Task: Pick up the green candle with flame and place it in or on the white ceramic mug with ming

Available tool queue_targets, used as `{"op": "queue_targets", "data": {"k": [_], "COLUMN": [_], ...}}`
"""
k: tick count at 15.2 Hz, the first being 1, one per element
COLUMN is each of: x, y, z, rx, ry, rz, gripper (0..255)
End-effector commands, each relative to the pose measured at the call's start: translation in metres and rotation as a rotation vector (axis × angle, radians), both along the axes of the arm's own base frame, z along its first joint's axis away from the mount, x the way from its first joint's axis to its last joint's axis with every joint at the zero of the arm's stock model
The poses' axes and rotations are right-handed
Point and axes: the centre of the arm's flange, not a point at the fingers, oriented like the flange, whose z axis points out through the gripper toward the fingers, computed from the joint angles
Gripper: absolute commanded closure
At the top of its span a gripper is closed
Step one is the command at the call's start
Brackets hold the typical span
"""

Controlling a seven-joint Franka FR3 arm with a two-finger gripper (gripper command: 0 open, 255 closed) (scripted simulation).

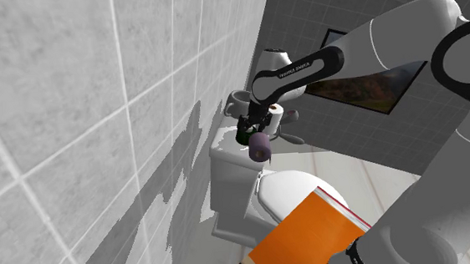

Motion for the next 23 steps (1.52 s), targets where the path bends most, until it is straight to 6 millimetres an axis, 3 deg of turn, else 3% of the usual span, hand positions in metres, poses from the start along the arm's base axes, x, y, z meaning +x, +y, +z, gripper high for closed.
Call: {"op": "queue_targets", "data": {"k": [1, 23], "x": [0.000, 0.000], "y": [0.000, 0.000], "z": [0.005, 0.121], "rx": [0.000, 0.000], "ry": [0.000, 0.000], "rz": [0.000, 0.000], "gripper": [255, 255]}}
